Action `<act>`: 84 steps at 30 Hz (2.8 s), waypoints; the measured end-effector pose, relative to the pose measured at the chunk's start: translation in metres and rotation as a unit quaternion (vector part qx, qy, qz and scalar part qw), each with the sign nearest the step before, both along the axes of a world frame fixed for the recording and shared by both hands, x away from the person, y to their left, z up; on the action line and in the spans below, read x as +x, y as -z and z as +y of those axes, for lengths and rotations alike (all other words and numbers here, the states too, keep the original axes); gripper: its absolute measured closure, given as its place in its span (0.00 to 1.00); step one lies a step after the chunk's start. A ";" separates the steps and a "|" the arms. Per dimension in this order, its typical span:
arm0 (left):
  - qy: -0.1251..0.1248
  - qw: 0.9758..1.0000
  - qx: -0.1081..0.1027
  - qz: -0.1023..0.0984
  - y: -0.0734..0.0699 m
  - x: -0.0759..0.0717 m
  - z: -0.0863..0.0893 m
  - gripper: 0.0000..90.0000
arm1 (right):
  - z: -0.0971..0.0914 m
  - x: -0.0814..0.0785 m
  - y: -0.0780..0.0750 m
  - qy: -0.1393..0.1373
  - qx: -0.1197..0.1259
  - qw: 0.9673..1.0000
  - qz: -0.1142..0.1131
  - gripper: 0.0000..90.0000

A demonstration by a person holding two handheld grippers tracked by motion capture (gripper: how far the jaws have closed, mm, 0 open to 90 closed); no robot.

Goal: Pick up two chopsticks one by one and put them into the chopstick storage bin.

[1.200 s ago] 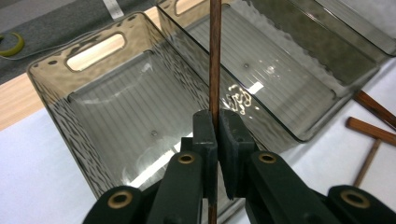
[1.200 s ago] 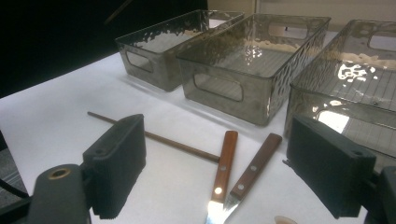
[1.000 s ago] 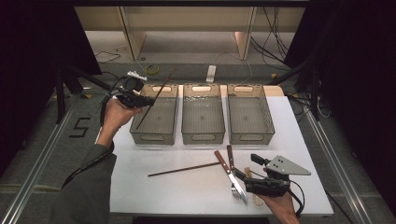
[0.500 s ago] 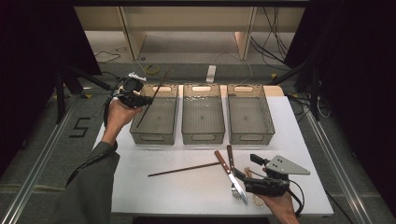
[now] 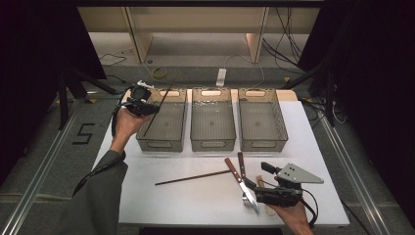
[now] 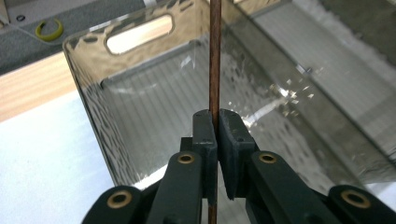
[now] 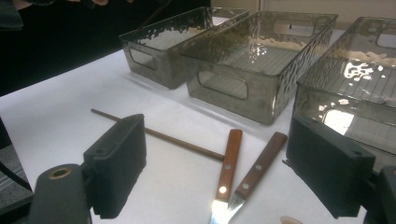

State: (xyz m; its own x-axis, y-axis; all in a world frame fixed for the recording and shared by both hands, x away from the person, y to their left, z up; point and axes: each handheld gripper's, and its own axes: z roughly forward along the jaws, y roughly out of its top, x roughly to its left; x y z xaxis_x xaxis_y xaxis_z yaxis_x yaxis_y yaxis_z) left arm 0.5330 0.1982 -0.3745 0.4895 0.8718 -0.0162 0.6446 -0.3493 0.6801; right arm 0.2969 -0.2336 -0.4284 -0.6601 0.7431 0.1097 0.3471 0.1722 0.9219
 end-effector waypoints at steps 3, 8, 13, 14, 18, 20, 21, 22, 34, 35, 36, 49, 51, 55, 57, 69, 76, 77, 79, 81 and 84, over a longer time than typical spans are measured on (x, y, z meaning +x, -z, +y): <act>-0.006 1.000 -0.009 0.001 0.004 0.000 0.002 0.95 | -0.001 0.000 0.000 0.001 0.002 1.000 0.000 0.23; -0.002 1.000 0.002 0.009 0.011 0.000 0.001 0.94 | 0.000 0.000 0.000 -0.001 0.000 1.000 0.000 0.23; -0.006 1.000 -0.008 0.014 0.014 -0.001 0.001 0.90 | 0.000 0.000 0.000 0.000 0.000 1.000 0.001 0.23; -0.005 1.000 -0.009 0.015 0.014 -0.001 0.000 0.81 | 0.000 0.000 0.000 0.000 0.000 1.000 0.000 0.23; -0.020 0.999 -0.031 0.008 0.010 -0.008 -0.001 0.66 | 0.000 0.000 0.000 0.001 0.000 1.000 0.001 0.23; -0.009 1.000 -0.025 0.004 0.007 -0.014 -0.006 0.56 | 0.000 0.000 0.000 0.001 0.000 1.000 0.001 0.23; -0.004 1.000 -0.022 -0.002 0.005 -0.018 -0.009 0.51 | 0.000 0.000 0.000 0.001 -0.001 1.000 0.001 0.23; 0.004 1.000 -0.025 -0.006 0.003 -0.022 -0.012 0.46 | 0.000 0.000 0.000 0.001 -0.001 1.000 0.001 0.23; 0.082 0.996 -0.039 -0.010 -0.004 -0.079 -0.034 0.25 | -0.001 -0.002 -0.002 0.001 0.004 1.000 -0.006 0.23; 0.086 0.996 -0.032 -0.010 -0.004 -0.082 -0.036 0.25 | -0.001 -0.002 -0.002 0.001 0.004 1.000 -0.006 0.23; 0.090 0.995 -0.031 -0.009 -0.005 -0.084 -0.038 0.24 | -0.001 -0.003 -0.003 0.001 0.004 1.000 -0.007 0.23; 0.152 0.988 0.030 0.024 0.001 -0.102 -0.076 0.18 | -0.002 -0.004 -0.003 0.004 0.000 1.000 -0.008 0.23; 0.157 0.987 0.033 0.027 0.003 -0.105 -0.080 0.18 | -0.002 -0.004 -0.003 0.003 -0.001 1.000 -0.009 0.23; 0.172 0.983 0.048 0.047 0.011 -0.108 -0.091 0.18 | -0.001 -0.005 -0.003 0.001 -0.002 1.000 -0.008 0.23; 0.179 0.980 0.058 0.057 0.016 -0.109 -0.095 0.18 | -0.001 -0.005 -0.003 0.001 -0.002 1.000 -0.008 0.23; 0.214 0.967 0.099 0.096 0.040 -0.113 -0.116 0.19 | -0.001 -0.005 -0.003 0.000 -0.003 1.000 -0.008 0.23; 0.242 0.957 0.112 0.114 0.052 -0.115 -0.123 0.30 | 0.000 -0.005 -0.003 -0.002 -0.003 1.000 -0.009 0.23; 0.245 0.956 0.115 0.116 0.054 -0.115 -0.124 0.32 | 0.000 -0.005 -0.003 -0.002 -0.004 1.000 -0.008 0.23; 0.252 0.953 0.115 0.121 0.057 -0.116 -0.126 0.37 | 0.000 -0.005 -0.003 -0.002 -0.004 1.000 -0.009 0.23; 0.256 0.951 0.118 0.128 0.060 -0.117 -0.128 0.42 | 0.000 -0.005 -0.003 -0.002 -0.004 1.000 -0.008 0.23; 0.263 0.947 0.126 0.137 0.067 -0.118 -0.131 0.48 | 0.000 -0.005 -0.002 -0.003 -0.004 1.000 -0.009 0.23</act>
State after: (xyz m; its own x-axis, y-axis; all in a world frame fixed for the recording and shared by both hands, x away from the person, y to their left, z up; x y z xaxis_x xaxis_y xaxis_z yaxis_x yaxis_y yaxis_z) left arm 0.4155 0.0674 -0.4414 0.8649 0.5011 -0.0285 0.4757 -0.8002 0.3652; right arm 0.2919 -0.2334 -0.4260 -0.6663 0.7401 0.0917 0.3302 0.1825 0.9261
